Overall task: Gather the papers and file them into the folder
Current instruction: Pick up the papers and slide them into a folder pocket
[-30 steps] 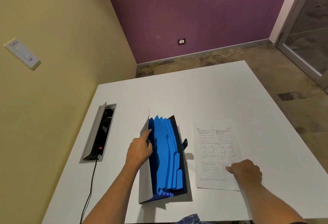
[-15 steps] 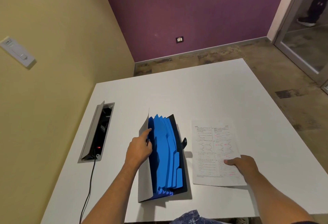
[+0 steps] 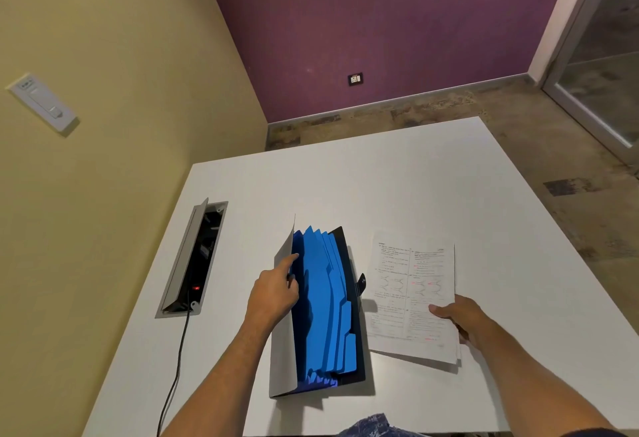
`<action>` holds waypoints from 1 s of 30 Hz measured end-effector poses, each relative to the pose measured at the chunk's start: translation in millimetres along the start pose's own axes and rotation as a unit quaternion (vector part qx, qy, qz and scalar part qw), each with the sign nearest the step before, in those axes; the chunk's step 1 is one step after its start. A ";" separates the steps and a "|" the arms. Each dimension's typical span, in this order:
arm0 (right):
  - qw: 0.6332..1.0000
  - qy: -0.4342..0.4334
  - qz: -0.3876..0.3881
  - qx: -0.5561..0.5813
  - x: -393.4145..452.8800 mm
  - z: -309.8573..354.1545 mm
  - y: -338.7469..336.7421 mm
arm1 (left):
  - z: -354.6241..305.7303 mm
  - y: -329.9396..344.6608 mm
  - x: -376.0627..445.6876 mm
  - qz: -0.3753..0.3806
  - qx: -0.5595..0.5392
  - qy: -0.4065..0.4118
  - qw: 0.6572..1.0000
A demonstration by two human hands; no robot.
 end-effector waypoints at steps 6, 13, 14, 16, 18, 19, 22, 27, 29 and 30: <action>0.974 -0.212 -0.079 0.006 -12.0 19.6 5.3 | -0.2 0.1 -0.3 0.001 -0.007 0.004 1.000; 0.937 -0.304 -0.133 0.108 -38.6 60.5 -0.6 | 1.2 1.1 -0.1 -0.002 -0.015 0.007 1.000; 0.933 -0.310 -0.138 0.115 -41.3 64.5 -0.6 | 1.1 1.1 -0.1 -0.003 -0.016 0.005 1.000; 0.931 -0.314 -0.143 0.119 -42.8 67.9 1.1 | 1.1 0.6 0.0 -0.005 -0.018 0.003 1.000; 0.939 -0.300 -0.139 0.097 -40.4 64.9 5.8 | 1.3 0.2 0.9 -0.005 -0.016 0.003 1.000; 0.944 -0.287 -0.136 0.085 -39.8 61.9 8.3 | 1.5 0.3 1.3 -0.004 -0.015 0.003 1.000; 0.948 -0.270 -0.150 0.083 -35.9 55.9 12.1 | 1.6 0.2 1.6 -0.004 -0.015 0.002 1.000; 0.939 -0.293 -0.166 0.069 -41.6 67.2 17.3 | 2.2 0.5 2.6 -0.002 -0.018 0.001 1.000; 0.934 -0.302 -0.174 0.079 -47.1 79.1 18.4 | 1.9 1.0 3.3 -0.002 -0.022 0.000 1.000; 0.932 -0.305 -0.174 0.088 -50.6 86.1 19.0 | 1.7 1.5 3.5 -0.001 -0.022 0.001 1.000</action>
Point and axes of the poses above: each hand's wrist, its own x-axis towards the middle knuckle, its own y-axis out of the palm, z = x × y, the point moved 2 cm from there along x, towards the middle knuckle, and after that the axes turned 13 degrees about -z, right-handed, at the moved point
